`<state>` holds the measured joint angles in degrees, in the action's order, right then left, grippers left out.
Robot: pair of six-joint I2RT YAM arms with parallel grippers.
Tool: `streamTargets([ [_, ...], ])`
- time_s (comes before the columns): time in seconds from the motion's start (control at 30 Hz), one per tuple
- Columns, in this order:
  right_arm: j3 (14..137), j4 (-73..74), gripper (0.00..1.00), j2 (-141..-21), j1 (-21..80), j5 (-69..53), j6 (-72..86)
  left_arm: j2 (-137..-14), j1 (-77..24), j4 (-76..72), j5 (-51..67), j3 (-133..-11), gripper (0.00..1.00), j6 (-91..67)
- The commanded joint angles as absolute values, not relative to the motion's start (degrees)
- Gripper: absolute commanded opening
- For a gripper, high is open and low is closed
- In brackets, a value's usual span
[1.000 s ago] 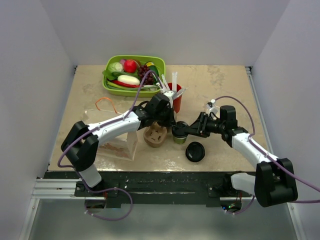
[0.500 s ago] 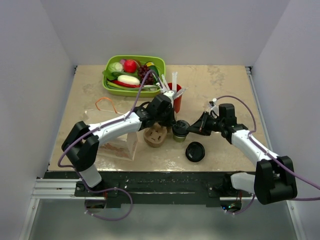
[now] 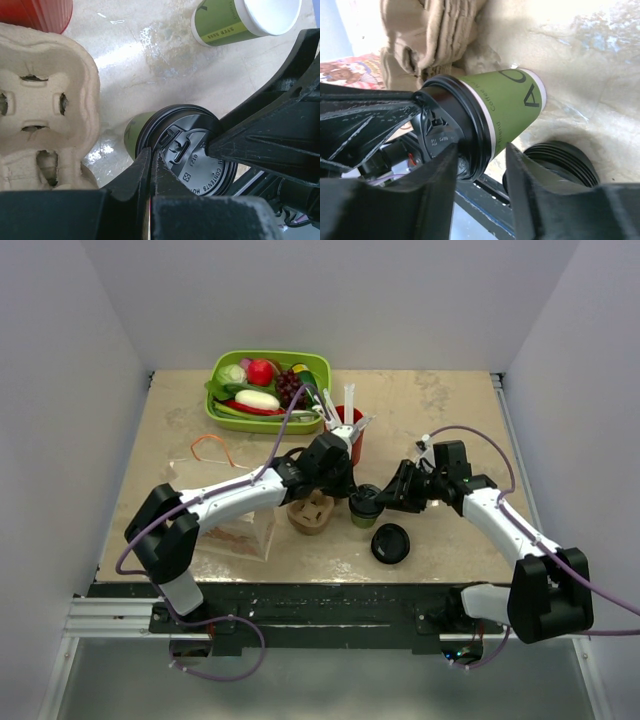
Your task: Pack the takeout coffee
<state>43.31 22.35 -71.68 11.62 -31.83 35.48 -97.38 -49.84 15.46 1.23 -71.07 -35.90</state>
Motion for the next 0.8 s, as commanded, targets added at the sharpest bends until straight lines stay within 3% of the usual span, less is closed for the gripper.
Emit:
streamTargets([
  [0.0, 45.53, 26.19, 0.47, -71.28, 11.87, -29.18, 33.39, -99.49, -51.24, 24.44, 2.02, -67.76, 0.00, -35.60],
  [0.17, 44.65, 24.18, 0.46, -72.51, 11.95, -31.20, 34.80, -98.97, -51.24, 24.17, 2.37, -67.50, 0.00, -35.86],
  [0.27, 43.42, 21.19, 0.45, -74.17, 11.95, -32.69, 35.59, -98.53, -51.24, 23.82, 3.25, -67.33, 0.11, -35.86],
  [0.33, 42.98, 20.57, 0.35, -74.97, 11.95, -32.08, 35.77, -98.18, -51.24, 23.47, 4.04, -67.15, 0.12, -35.77],
  [0.5, 41.75, 20.74, 0.17, -74.18, 11.87, -30.50, 35.25, -97.21, -51.24, 23.47, 4.57, -66.88, 0.26, -35.42],
  [0.6, 42.62, 22.05, 0.16, -73.04, 11.87, -29.18, 34.46, -96.59, -51.24, 23.29, 4.57, -67.24, 0.34, -35.07],
  [0.77, 45.96, 25.66, 0.30, -72.33, 11.95, -26.73, 31.30, -95.54, -51.15, 23.38, 4.48, -68.81, 0.47, -33.93],
])
